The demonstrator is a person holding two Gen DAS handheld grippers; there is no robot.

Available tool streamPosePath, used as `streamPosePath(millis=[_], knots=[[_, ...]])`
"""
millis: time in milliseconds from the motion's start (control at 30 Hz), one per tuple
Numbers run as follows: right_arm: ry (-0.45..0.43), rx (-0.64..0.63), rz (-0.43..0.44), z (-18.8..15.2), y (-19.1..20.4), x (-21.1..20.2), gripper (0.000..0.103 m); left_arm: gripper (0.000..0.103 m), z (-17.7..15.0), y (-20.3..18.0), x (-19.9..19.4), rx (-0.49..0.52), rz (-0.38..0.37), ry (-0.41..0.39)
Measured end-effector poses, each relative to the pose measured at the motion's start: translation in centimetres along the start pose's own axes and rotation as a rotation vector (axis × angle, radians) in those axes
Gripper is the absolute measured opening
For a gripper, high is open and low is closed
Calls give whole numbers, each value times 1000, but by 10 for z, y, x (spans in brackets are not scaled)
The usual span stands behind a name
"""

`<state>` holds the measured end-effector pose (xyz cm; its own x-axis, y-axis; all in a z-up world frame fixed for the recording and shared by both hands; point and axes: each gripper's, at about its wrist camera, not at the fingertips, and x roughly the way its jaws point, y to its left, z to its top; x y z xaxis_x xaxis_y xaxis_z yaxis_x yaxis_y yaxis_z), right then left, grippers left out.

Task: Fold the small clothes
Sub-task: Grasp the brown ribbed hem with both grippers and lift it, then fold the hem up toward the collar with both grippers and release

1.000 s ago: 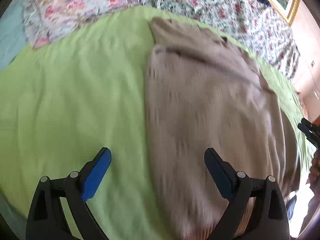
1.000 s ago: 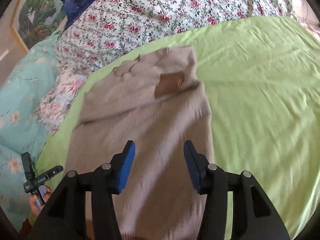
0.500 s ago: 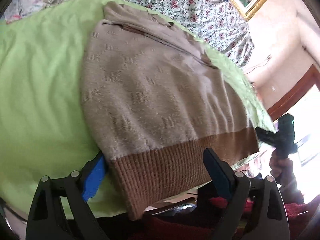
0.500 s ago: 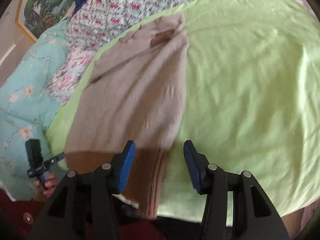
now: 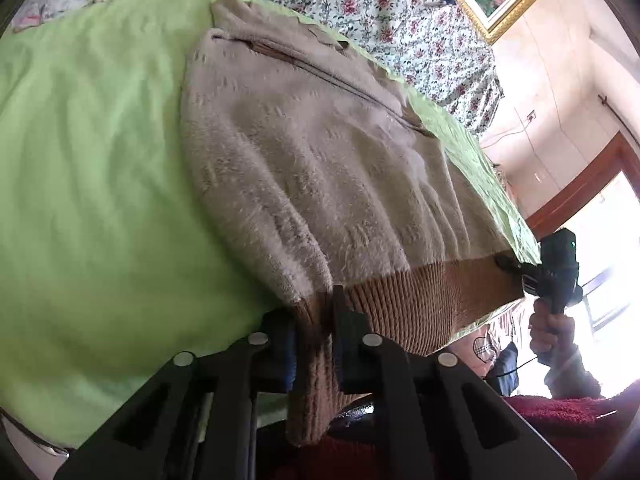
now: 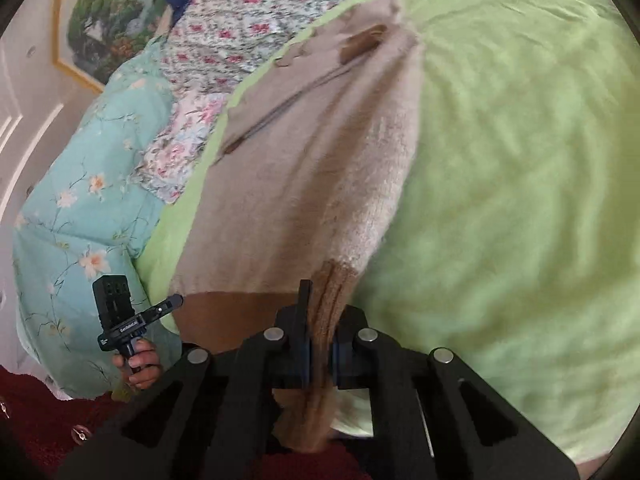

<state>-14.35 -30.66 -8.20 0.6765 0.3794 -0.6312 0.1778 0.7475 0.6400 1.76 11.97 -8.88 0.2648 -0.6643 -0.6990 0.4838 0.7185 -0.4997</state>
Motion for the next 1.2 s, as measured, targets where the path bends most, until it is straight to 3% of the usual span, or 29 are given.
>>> streamPosePath(millis=[233,467,667,833,1000,1200], knots=[[-17,36,24,-11,-15,-19,7,7,-6,2,-10,-28,-2,-15],[-114,8,103,19,7,-34,7,6,29,-23,-53,3,3,-174],[-270,-52,157,84,40,-51,7,6,100,-46,-75,48,4,-367],[-340,-78,134,153,51,-32,7,6,169,-46,-63,60,24,-456],[-361,-97,65,232,57,0,7,6,246,-31,-22,37,95,-465],[-340,-72,-32,304,43,53,7,6,306,-1,40,-7,166,-411]])
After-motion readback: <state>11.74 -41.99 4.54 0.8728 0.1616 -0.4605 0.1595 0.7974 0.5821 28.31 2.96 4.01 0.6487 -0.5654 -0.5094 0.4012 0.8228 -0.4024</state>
